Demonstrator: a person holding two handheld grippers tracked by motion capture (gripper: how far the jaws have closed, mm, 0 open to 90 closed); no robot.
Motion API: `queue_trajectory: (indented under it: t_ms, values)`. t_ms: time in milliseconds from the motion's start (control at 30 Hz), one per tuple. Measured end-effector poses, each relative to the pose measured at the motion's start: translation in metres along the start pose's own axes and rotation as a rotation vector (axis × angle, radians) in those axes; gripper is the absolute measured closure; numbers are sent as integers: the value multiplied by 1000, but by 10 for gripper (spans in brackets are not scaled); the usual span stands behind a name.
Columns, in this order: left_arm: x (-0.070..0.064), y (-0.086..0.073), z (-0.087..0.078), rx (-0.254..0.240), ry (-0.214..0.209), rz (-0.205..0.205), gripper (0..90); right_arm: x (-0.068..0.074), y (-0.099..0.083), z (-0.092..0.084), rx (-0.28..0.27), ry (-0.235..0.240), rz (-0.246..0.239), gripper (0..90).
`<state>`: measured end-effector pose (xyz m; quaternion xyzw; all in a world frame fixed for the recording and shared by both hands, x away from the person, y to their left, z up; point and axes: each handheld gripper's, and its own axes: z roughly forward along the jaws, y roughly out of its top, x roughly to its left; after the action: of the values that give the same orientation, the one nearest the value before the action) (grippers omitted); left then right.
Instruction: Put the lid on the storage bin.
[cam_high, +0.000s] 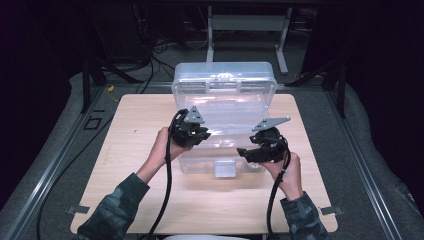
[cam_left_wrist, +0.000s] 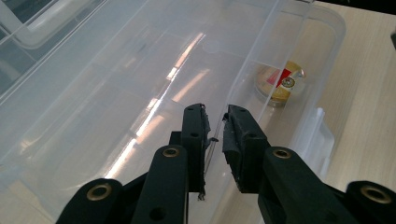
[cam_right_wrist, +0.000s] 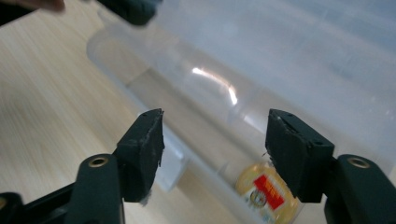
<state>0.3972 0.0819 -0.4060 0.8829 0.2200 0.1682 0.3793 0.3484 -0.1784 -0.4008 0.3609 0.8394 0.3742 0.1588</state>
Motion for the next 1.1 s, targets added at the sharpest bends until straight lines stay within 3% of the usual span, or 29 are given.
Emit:
queue_trajectory:
  t_ms: [133,300,367,467,700,933,1100]
  values:
    - [-1,0,0,1,5,-8,767,-8,21,-5,-58,14,-10,407]
    - [-1,-1,0,6,2,-16,764,-19,40,-1,-77,-25,-12,461]
    - [-2,-1,0,8,2,-25,759,-24,45,3,-75,-43,-8,533]
    - [-3,-2,0,6,0,-33,752,-34,49,11,-57,-81,18,647]
    - [-5,-4,0,0,0,-40,735,-46,53,19,-97,-104,72,826]
    - [-8,-8,0,-1,-1,-44,724,-48,59,28,-91,-118,76,874]
    - [-13,-10,1,22,-2,-32,718,-48,58,24,-110,-132,82,899]
